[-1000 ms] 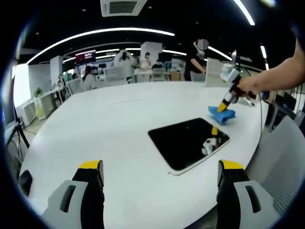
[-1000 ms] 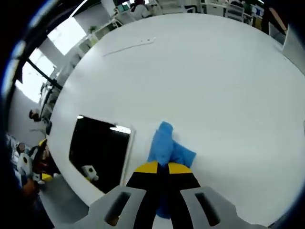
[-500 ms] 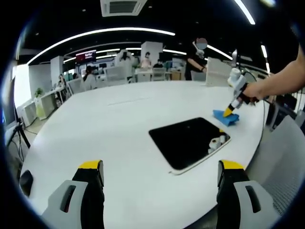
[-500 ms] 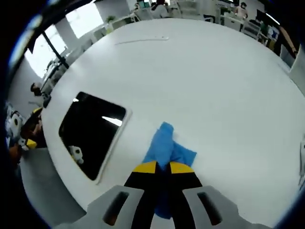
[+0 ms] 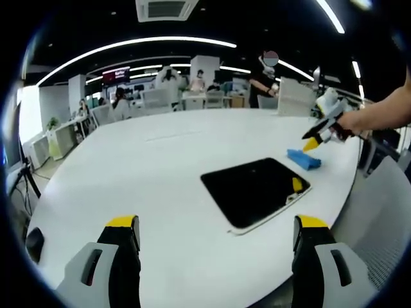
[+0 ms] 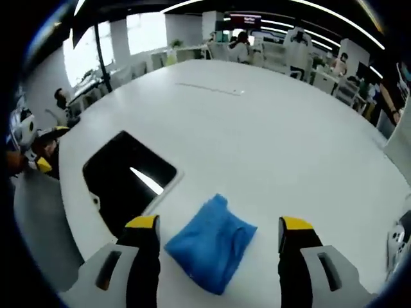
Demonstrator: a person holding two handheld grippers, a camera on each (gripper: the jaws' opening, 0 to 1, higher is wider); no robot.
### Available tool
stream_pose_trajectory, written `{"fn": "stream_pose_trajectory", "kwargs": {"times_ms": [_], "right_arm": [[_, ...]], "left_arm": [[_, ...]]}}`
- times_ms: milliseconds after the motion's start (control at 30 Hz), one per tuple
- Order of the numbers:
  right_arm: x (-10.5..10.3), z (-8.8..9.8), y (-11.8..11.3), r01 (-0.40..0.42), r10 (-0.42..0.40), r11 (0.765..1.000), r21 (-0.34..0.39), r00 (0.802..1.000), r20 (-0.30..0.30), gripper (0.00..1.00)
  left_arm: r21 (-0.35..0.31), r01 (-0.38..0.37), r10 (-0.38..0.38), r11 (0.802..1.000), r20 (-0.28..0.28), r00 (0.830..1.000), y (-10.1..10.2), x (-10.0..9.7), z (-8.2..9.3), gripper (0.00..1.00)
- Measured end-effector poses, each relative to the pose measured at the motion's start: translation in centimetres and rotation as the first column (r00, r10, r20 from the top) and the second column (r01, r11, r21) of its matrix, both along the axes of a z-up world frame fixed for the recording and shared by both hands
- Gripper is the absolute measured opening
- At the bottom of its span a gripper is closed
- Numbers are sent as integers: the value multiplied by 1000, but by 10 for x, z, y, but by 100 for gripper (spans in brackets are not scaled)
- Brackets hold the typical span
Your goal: Wipe the mirror surface with the cleaning cloth until all visible marks leave the cleaned area.
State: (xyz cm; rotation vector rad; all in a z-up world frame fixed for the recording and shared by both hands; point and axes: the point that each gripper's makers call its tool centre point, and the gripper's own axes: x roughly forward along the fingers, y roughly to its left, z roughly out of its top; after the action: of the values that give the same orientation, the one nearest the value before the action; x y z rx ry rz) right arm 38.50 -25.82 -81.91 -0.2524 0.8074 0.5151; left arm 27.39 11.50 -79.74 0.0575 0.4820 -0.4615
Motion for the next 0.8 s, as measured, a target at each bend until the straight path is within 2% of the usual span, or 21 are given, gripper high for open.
{"fn": "stream_pose_trajectory", "kwargs": {"times_ms": [100,167,200,367,400,667,800], "right_arm": [[-9,8,-3,-5,4,999,41,999,33,95],[-17,11,-5,-9,5,998,67,998,55,96],[-20,16,-1,-33,25,996,88,996,91,97],[-47,24,-9,-45,26,992,116,987,158,100],[-49,27,-9,-45,18,988,150,984,179,100],[-90,23,-14,-33,5,984,174,987,161,100],[-99,24,-19,-25,-3,985,169,987,163,100]], "left_arm": [[-27,6,-6,1000,-7,1000,-4,-1,0,100],[-34,18,-18,999,-4,1000,-7,-2,2,100],[-34,19,-19,999,-1,1000,-7,-2,3,100],[-32,43,-43,999,-2,999,-12,-4,3,100],[-28,48,-48,998,-1,999,-12,-4,3,100],[-41,67,-67,997,6,998,-15,-9,4,100],[-44,70,-70,997,13,997,-16,-14,6,100]]}}
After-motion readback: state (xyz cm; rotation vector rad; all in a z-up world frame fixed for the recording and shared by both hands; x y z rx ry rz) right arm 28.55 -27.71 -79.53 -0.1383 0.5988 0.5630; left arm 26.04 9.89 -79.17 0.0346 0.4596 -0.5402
